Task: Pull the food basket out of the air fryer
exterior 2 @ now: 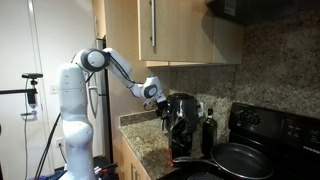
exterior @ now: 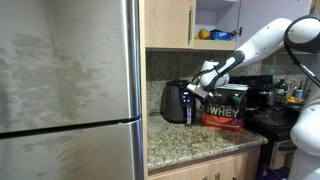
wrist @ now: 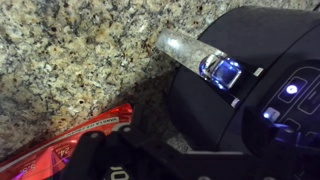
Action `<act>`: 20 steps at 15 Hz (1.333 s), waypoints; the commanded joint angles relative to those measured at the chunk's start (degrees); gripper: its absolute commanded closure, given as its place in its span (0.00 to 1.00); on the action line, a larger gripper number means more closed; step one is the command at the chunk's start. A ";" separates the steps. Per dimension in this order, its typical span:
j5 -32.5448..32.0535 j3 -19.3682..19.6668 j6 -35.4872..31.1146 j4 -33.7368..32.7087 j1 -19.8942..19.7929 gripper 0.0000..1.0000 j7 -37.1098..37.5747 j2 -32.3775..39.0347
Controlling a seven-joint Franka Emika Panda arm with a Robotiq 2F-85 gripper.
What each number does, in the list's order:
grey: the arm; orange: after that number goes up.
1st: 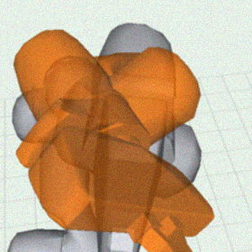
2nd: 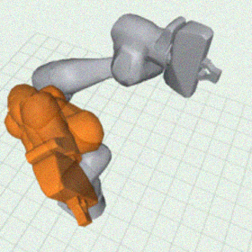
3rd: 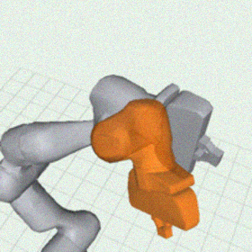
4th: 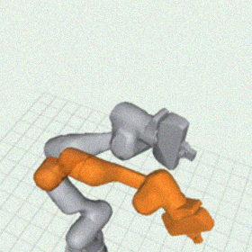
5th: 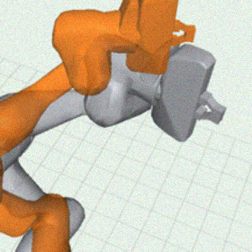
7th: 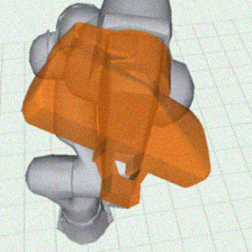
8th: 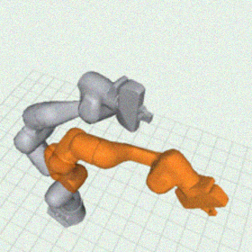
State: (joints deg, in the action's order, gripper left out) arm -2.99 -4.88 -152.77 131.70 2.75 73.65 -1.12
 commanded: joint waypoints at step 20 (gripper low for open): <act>13.43 0.38 -6.67 2.91 0.99 0.00 -8.79 -2.80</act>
State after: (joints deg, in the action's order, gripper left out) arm 4.33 -4.69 -155.22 130.44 3.21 71.92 -1.08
